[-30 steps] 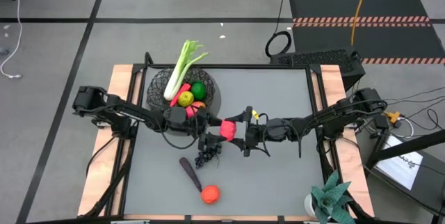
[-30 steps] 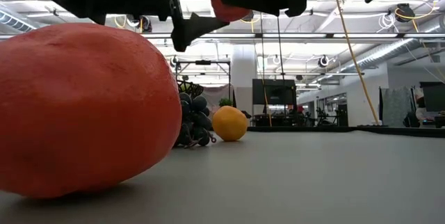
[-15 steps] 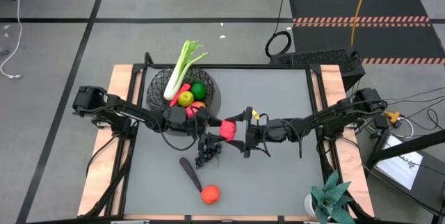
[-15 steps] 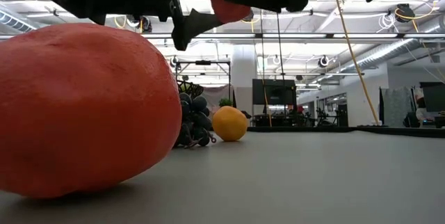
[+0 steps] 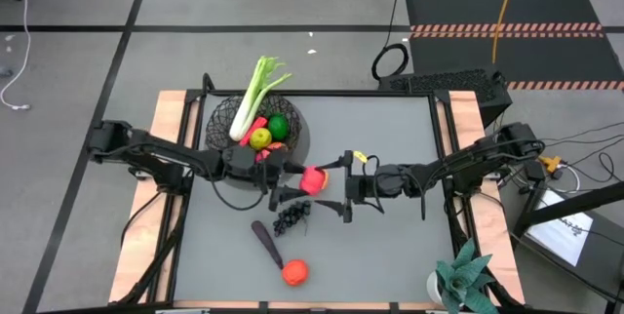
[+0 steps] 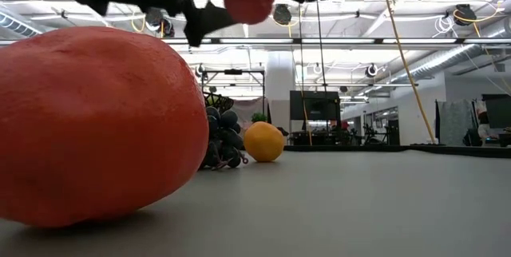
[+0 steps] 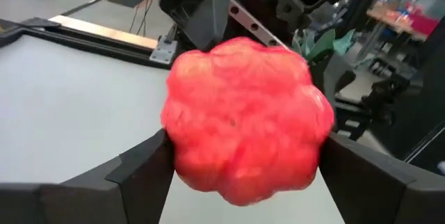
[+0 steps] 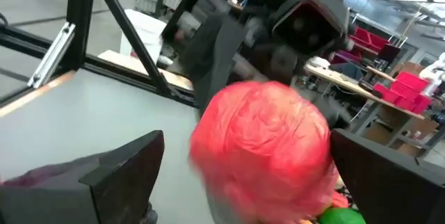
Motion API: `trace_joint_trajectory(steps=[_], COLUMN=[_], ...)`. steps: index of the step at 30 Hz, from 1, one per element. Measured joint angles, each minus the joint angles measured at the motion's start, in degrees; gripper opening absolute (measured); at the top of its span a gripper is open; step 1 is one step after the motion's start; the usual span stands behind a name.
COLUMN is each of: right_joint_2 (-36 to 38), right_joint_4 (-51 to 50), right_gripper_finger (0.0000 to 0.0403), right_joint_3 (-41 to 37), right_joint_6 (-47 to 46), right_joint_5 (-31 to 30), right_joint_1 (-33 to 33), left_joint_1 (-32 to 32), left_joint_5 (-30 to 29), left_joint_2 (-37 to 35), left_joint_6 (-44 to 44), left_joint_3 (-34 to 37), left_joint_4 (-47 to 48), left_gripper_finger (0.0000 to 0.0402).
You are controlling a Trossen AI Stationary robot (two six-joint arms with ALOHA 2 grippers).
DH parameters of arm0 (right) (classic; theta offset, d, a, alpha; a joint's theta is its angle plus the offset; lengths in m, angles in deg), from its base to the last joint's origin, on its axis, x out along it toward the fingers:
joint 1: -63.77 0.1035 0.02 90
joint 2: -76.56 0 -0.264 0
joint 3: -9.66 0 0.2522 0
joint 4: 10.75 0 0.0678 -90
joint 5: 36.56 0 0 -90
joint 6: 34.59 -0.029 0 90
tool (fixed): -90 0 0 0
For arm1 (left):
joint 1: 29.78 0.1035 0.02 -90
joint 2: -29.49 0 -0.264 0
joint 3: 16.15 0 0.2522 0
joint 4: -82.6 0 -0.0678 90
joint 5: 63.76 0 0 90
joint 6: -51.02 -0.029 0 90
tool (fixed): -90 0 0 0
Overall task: Build produce basket
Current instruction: Put the red tomato into the wire basket
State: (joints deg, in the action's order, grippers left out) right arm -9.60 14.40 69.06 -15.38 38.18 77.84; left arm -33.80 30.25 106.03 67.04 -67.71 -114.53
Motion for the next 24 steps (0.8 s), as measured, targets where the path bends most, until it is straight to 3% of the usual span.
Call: trace_joint_trajectory(steps=[9, 17, 24], right_joint_2=[-0.33, -0.32, -0.3], right_joint_4=[0.15, -1.33, -6.5], right_gripper_finger=[0.04, 0.04, 0.04], right_joint_3=[-0.27, -0.27, -0.27], right_joint_6=[2.19, 1.83, 0.99], right_joint_5=[-9.71, -10.23, -10.23], right_joint_1=[3.08, 3.36, 2.79], left_joint_1=[0.8, 0.72, -1.33], left_joint_5=[-2.58, -3.88, -5.8], left_joint_2=[-10.26, -15.32, -18.86], left_joint_6=[-4.77, -6.71, -16.07], left_joint_3=[-0.21, -0.05, -0.12], left_joint_4=[12.26, 18.42, 24.57], left_gripper_finger=[0.0302, 0.031, 0.0303])
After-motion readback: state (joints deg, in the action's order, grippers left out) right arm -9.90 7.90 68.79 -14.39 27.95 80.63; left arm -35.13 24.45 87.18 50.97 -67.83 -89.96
